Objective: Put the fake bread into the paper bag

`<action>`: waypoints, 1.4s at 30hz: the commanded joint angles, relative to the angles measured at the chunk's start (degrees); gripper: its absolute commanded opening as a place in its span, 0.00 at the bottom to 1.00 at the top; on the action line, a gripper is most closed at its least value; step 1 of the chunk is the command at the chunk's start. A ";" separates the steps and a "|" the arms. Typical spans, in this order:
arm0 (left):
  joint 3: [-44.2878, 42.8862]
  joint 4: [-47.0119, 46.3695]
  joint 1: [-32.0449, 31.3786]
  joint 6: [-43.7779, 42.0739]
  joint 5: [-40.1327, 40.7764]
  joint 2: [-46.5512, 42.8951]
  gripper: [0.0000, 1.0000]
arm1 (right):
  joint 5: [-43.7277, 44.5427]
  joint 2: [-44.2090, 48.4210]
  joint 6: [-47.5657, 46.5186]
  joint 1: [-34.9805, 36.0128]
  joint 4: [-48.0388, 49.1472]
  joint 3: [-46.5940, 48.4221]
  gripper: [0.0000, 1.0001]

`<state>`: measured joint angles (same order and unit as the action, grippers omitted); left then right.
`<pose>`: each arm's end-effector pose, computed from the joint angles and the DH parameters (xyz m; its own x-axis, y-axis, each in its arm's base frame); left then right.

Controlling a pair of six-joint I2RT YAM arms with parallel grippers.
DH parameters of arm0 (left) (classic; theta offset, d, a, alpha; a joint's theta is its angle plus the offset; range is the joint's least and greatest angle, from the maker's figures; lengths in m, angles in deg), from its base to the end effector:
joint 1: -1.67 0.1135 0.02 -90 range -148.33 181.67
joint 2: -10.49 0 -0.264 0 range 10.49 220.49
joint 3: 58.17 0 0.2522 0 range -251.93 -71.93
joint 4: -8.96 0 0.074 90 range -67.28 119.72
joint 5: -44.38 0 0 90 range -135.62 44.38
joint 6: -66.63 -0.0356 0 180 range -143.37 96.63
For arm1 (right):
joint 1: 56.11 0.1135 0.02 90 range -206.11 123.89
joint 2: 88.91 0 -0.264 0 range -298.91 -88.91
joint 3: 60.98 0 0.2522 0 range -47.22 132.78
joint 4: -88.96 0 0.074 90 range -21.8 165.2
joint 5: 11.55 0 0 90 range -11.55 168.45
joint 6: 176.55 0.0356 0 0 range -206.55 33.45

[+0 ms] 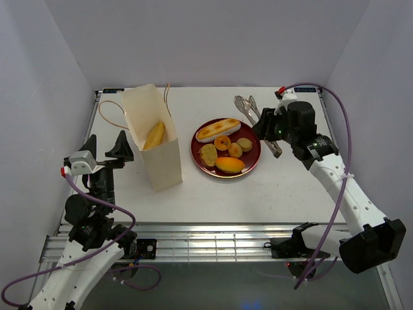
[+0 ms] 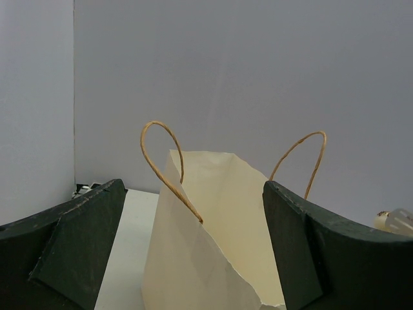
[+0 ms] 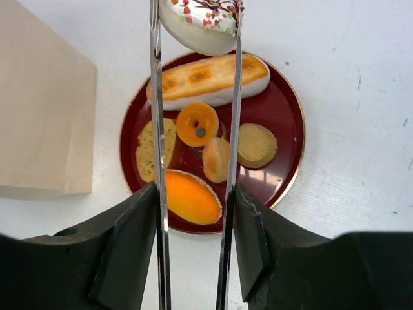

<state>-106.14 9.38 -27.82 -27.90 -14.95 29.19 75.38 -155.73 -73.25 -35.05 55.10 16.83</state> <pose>0.0799 -0.0243 0.3719 0.4214 -0.1603 -0.8926 0.0012 0.9844 -0.1762 0.2462 0.0969 0.3617 -0.4461 0.0744 -0.8919 -0.3106 0.9217 0.2322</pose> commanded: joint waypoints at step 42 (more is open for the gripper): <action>1.17 -1.51 -0.56 -1.70 1.67 -0.77 0.98 | -5.54 -14.82 -2.66 34.40 0.15 29.02 0.63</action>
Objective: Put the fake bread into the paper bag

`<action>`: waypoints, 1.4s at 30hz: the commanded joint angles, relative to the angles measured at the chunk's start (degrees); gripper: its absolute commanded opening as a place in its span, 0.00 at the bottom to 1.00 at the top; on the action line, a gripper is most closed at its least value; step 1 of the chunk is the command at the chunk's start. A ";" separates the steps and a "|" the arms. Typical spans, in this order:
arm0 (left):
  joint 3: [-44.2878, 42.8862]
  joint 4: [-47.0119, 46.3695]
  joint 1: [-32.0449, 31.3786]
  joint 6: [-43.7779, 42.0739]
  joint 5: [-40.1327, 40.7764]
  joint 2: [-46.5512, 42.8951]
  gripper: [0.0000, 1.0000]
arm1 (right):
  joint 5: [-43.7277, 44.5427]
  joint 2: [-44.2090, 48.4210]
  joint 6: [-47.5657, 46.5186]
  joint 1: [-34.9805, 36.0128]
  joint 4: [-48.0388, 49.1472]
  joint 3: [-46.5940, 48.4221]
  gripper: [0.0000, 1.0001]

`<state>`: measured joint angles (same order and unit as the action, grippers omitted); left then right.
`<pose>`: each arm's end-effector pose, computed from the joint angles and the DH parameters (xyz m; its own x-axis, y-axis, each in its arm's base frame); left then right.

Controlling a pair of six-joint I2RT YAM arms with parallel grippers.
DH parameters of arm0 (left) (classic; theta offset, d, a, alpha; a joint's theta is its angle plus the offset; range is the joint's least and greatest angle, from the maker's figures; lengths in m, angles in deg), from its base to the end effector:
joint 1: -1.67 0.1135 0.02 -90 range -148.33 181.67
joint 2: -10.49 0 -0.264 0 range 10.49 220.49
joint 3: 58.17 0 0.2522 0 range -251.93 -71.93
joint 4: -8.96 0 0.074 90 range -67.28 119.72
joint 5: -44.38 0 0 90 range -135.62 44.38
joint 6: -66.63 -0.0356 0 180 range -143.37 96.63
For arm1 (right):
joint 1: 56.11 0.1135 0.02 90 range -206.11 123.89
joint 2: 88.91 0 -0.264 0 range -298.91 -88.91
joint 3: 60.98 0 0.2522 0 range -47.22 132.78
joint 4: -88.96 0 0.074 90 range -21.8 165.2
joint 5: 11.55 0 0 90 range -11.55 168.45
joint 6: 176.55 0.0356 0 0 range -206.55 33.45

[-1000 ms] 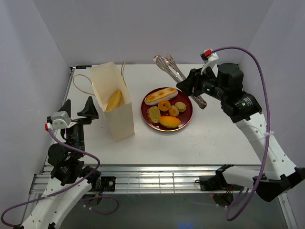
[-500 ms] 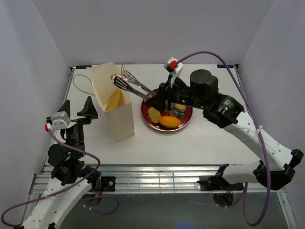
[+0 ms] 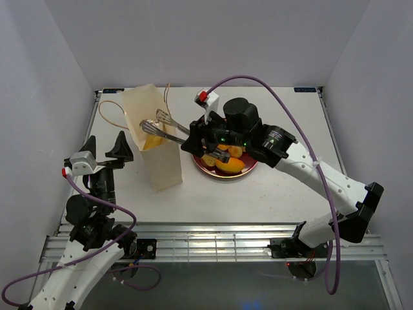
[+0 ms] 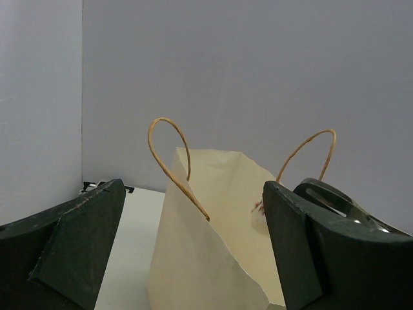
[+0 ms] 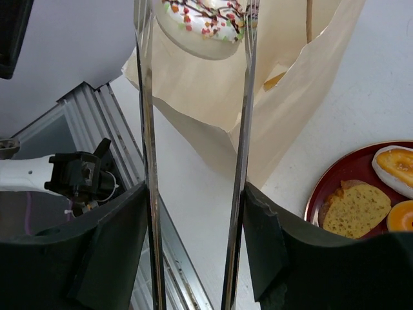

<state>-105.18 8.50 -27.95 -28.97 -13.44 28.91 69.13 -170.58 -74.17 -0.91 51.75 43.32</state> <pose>0.0807 -0.0240 0.3682 0.4214 -0.1446 -0.8953 -0.0277 0.9847 -0.1721 0.1780 0.2662 0.4443 -0.3332 -0.1088 -0.9366 -0.8480 0.4687 0.2473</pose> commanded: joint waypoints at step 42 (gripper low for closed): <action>0.21 -0.64 -0.87 -0.28 -0.98 0.13 0.98 | 34.19 26.21 1.85 -0.79 5.25 -21.62 0.63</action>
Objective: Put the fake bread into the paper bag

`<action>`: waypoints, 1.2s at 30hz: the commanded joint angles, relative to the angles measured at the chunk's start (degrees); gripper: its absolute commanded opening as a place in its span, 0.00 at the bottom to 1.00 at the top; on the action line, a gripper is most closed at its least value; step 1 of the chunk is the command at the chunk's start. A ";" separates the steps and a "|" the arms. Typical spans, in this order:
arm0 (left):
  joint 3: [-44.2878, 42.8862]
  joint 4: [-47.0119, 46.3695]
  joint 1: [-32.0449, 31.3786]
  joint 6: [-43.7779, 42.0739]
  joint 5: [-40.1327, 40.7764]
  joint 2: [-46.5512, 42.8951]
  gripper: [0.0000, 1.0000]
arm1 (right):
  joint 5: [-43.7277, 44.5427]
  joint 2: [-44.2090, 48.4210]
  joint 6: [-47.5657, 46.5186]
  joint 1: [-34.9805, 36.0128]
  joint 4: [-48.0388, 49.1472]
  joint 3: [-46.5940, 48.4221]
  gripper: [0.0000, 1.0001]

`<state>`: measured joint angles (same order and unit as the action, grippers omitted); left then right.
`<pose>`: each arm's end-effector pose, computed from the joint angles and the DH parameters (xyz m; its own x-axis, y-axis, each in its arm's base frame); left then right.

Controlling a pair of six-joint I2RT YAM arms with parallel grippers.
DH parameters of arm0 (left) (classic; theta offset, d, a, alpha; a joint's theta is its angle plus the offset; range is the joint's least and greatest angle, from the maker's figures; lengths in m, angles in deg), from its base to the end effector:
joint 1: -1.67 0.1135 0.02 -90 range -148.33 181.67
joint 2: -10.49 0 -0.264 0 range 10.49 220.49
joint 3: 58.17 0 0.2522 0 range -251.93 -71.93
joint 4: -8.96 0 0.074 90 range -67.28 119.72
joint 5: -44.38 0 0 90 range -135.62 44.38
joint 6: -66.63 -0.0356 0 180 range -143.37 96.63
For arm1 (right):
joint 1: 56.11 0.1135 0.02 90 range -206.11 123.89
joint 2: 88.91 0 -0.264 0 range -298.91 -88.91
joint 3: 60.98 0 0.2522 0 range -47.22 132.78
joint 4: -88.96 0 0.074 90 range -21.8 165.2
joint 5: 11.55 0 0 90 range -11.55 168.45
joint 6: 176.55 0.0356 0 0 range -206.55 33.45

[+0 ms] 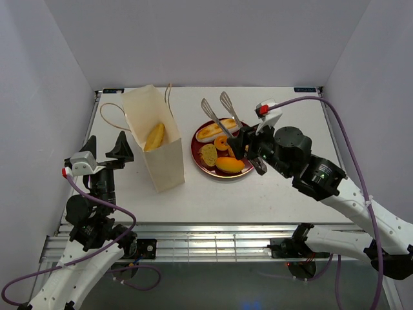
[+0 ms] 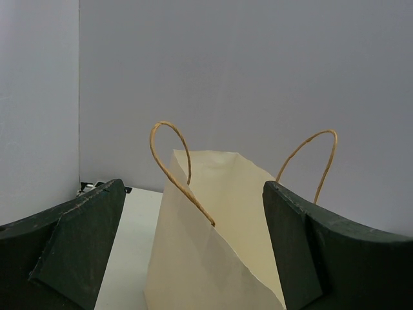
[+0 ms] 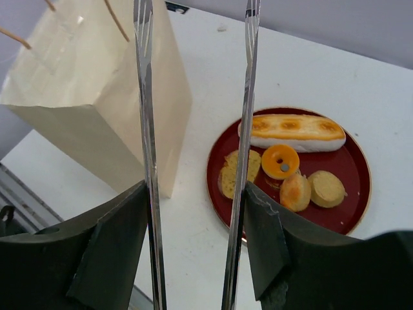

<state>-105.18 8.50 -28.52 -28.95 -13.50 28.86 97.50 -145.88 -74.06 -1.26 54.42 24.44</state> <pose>0.0802 -0.0248 0.3682 0.4207 -0.1495 -0.8948 -0.0167 0.9849 -0.1724 0.1275 0.1608 0.4436 -0.1864 0.0904 -0.9783 -0.5589 0.8092 0.1812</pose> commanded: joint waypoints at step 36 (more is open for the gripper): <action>-0.76 0.95 -0.48 1.45 -3.91 0.09 0.98 | -9.12 -12.99 4.38 -19.87 6.80 -25.08 0.59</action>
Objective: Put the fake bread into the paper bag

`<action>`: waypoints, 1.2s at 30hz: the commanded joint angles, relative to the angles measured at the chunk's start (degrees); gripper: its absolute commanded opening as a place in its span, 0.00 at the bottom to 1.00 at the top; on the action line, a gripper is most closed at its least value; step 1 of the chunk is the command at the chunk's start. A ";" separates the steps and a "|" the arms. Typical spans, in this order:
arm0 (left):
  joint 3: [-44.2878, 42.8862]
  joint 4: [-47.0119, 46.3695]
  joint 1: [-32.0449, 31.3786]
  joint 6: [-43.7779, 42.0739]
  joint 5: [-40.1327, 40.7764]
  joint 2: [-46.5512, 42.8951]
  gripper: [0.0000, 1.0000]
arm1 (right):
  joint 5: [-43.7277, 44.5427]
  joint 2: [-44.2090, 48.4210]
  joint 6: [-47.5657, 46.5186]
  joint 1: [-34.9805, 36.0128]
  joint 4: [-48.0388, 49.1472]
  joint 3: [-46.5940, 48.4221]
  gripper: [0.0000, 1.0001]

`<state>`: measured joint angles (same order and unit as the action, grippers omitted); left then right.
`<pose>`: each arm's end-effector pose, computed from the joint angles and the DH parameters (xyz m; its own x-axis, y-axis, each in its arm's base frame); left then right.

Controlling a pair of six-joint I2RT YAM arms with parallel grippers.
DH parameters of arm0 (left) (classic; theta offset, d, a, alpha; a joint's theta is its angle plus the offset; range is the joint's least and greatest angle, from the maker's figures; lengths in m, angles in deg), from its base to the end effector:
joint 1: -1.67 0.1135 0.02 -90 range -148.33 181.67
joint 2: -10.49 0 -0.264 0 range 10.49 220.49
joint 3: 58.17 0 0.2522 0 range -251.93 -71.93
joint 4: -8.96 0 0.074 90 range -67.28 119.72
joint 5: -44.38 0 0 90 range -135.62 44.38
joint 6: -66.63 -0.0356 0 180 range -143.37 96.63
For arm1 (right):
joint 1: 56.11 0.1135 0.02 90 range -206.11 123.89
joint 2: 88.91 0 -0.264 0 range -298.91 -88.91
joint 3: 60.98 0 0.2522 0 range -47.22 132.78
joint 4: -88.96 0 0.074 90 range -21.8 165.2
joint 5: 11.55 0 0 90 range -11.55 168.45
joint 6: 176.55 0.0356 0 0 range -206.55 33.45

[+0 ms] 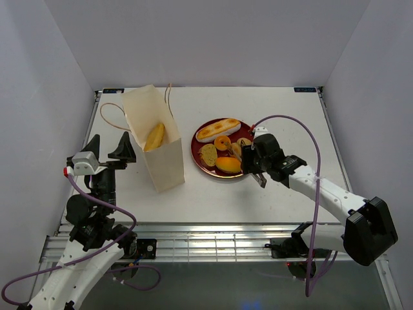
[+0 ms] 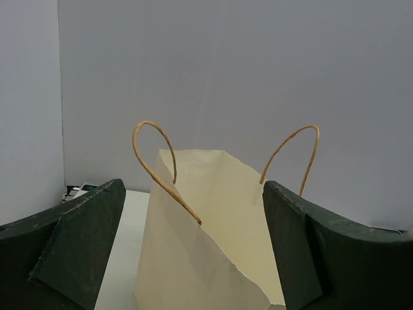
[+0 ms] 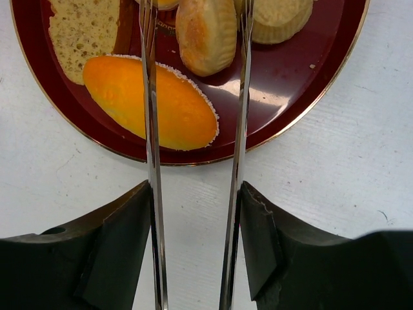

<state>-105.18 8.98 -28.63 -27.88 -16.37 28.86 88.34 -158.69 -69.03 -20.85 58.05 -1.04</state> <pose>0.0805 -0.0269 0.3679 0.4178 -0.1647 -0.8935 0.0371 0.9857 -0.1643 0.2157 0.1450 0.2469 -0.6475 -0.0946 -0.7562 -0.2806 0.9522 0.1211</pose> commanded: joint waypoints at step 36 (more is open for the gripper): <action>-0.76 0.64 -0.63 0.03 -0.95 -0.27 0.98 | -6.63 9.39 -3.54 -0.37 -4.39 17.10 0.39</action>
<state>-105.18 9.18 -28.94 -27.86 -16.56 28.64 85.06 -150.55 -71.02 -20.91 52.61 12.86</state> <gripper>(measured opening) 0.979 0.396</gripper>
